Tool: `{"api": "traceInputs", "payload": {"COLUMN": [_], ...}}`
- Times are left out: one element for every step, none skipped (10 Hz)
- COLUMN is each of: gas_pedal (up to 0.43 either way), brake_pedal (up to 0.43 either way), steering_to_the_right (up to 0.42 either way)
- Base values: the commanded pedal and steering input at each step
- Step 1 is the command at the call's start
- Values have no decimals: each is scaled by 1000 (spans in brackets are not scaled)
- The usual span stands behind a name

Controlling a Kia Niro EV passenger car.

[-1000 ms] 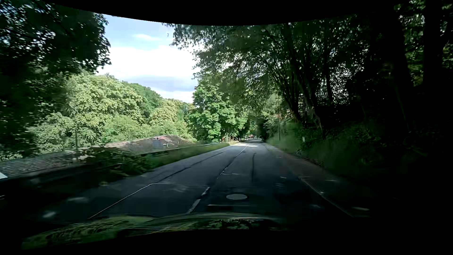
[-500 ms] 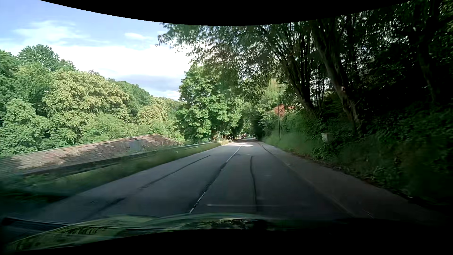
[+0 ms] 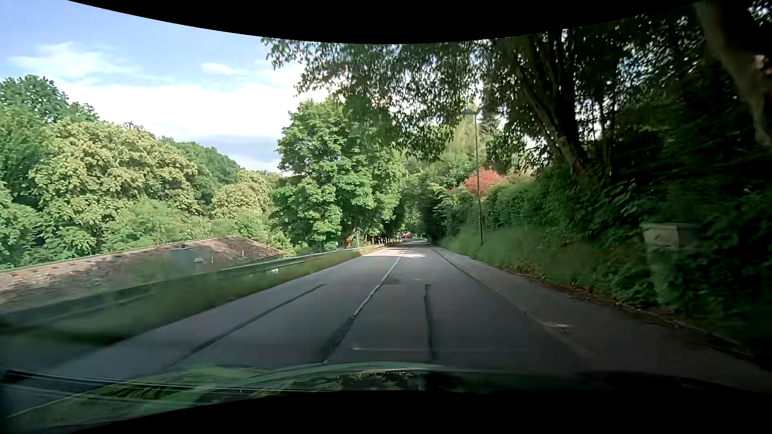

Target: Follow the waypoints while adhering to traffic rules and regulations

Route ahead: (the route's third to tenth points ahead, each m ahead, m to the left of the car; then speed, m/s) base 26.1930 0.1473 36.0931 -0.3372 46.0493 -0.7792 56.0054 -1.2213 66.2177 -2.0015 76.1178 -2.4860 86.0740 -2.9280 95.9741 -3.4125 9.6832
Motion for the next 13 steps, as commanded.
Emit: {"api": "traceInputs", "payload": {"gas_pedal": [39,59,59,59,87,87,87,87,87,87,87,87,87], "brake_pedal": [0,0,0,0,0,0,0,0,0,0,0,0,0], "steering_to_the_right": [21,16,12,10,8,7,7,6,6,6,5,3,1]}}
